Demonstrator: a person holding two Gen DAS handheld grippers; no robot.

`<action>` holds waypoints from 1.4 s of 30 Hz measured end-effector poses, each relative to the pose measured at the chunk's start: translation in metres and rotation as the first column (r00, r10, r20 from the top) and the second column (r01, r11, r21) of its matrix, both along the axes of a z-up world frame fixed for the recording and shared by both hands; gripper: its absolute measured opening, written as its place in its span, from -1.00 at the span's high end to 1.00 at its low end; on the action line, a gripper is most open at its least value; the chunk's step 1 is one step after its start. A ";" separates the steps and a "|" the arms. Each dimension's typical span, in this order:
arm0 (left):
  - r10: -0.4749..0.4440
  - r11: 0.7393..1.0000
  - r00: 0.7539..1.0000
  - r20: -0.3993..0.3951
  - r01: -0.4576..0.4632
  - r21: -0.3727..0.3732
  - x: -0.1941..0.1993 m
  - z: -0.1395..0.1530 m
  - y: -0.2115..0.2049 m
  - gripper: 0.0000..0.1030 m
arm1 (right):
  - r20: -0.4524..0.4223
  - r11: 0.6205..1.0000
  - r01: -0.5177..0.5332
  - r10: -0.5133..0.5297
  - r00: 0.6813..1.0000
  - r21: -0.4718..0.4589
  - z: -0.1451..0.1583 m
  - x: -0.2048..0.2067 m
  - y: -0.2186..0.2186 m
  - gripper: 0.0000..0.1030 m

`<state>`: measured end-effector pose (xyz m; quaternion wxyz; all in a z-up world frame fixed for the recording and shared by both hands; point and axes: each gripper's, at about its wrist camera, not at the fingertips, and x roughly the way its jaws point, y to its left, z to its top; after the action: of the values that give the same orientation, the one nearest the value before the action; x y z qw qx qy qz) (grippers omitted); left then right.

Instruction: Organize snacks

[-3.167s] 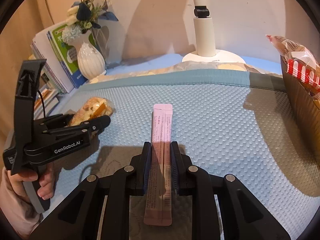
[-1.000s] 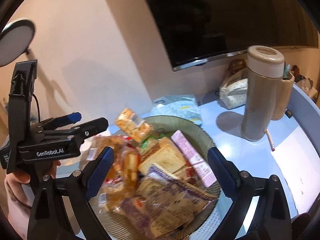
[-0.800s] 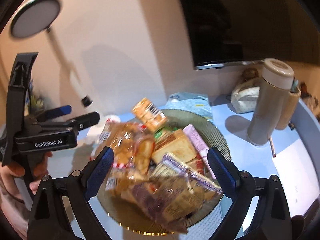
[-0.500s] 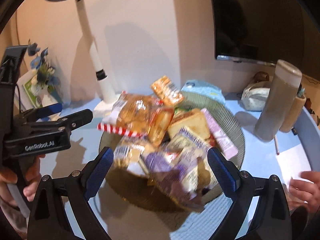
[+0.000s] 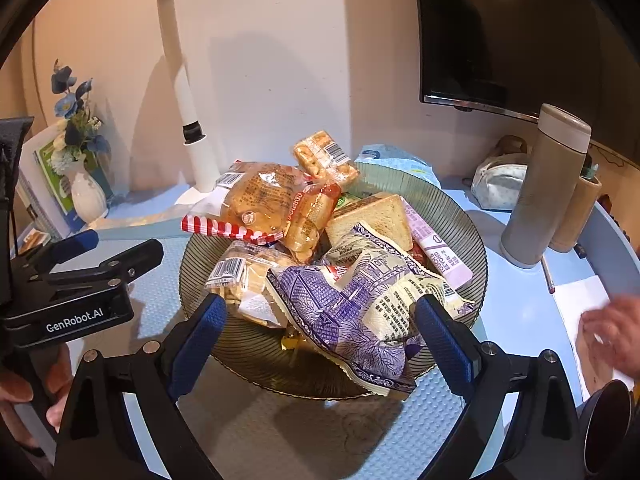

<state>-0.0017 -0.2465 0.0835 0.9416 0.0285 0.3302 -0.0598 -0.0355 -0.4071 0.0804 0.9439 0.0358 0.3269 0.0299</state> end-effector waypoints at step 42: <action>0.059 0.996 0.998 0.016 -0.060 0.062 0.004 -0.001 -0.015 -0.99 | -0.006 1.000 -0.005 0.005 1.000 -0.012 0.000 0.006 -0.003 -0.88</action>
<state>0.0028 -0.2612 0.0829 0.9439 0.0484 0.3260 -0.0213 -0.0298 -0.4104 0.0804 0.9430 0.0295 0.3301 0.0301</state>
